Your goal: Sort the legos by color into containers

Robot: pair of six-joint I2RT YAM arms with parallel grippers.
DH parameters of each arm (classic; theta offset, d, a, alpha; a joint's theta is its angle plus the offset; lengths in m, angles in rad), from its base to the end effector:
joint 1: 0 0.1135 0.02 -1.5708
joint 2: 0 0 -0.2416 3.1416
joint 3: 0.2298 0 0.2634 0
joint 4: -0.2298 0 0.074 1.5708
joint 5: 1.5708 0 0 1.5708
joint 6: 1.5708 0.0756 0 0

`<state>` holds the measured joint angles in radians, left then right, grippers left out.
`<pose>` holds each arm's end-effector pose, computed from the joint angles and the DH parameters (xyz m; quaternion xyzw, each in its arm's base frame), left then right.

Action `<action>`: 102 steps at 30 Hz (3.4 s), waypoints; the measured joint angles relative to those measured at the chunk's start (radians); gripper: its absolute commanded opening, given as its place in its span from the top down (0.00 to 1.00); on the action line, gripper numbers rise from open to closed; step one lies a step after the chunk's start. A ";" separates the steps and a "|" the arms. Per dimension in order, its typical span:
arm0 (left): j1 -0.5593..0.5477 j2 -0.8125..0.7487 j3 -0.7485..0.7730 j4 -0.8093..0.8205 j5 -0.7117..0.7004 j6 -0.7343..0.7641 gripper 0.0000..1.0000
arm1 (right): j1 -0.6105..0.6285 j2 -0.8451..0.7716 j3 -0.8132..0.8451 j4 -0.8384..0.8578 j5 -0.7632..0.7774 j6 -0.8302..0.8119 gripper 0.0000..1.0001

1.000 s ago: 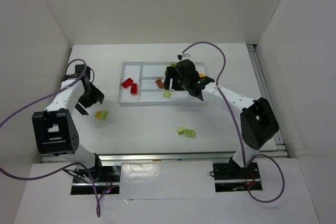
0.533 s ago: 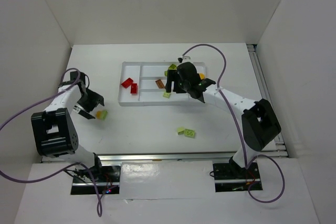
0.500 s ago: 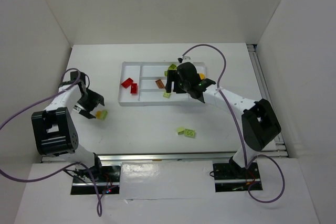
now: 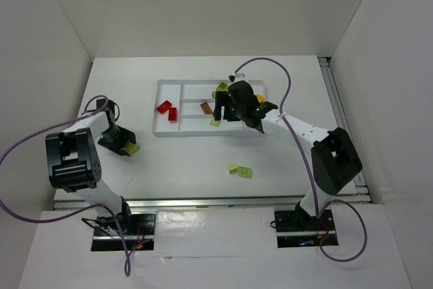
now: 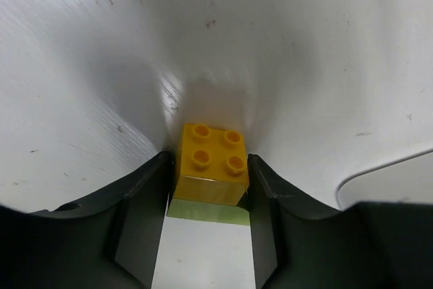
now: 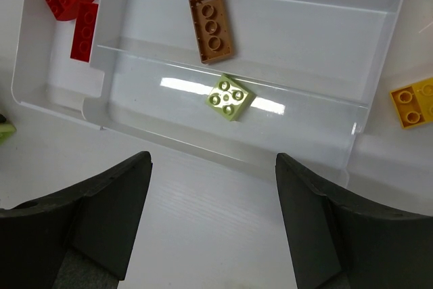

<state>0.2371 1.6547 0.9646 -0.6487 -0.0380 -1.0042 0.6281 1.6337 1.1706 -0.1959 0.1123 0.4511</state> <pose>0.3013 0.0757 0.0917 -0.5793 0.8066 -0.0258 0.1144 0.3362 0.2337 0.2024 -0.0546 0.8951 0.1826 0.4030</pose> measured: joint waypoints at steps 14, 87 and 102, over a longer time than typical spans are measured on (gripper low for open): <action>0.000 -0.003 0.001 0.026 0.015 0.011 0.30 | 0.000 0.020 0.000 -0.004 -0.022 -0.001 0.19; -0.652 0.004 0.579 0.129 0.406 0.207 1.00 | -0.076 -0.221 -0.143 0.277 -0.505 0.148 0.25; -0.660 0.014 0.597 0.135 0.401 0.206 1.00 | -0.076 -0.200 -0.135 0.281 -0.444 0.181 0.80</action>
<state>-0.4225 1.6688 1.5620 -0.5137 0.3634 -0.7979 0.5522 1.4338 1.0351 0.0849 -0.3317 0.6319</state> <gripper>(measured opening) 0.435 0.446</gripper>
